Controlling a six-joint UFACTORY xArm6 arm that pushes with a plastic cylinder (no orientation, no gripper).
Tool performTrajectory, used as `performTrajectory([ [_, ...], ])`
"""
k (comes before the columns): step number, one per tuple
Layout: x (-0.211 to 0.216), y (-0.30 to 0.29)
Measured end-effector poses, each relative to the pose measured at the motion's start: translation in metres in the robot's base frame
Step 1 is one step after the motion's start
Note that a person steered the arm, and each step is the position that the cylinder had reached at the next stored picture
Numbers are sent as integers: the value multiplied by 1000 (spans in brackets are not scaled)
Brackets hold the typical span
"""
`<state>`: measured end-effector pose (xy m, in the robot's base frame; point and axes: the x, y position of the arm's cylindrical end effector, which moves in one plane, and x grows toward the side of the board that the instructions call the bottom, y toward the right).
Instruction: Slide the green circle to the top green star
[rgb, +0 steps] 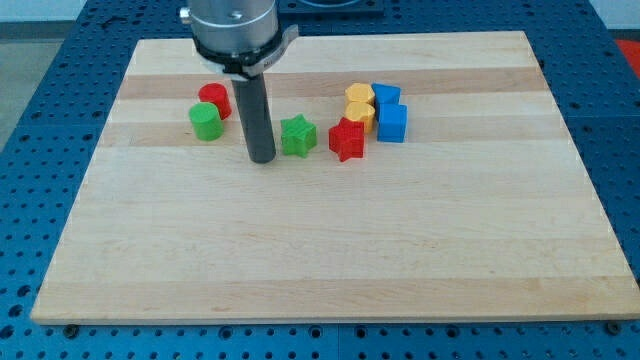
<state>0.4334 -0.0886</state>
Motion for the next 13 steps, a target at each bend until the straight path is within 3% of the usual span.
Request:
performTrajectory([
  [4,-14,26],
  [5,20,-15],
  [6,33,-92],
  [7,14,-141],
  [10,-80,-105],
  [13,-46,-131],
])
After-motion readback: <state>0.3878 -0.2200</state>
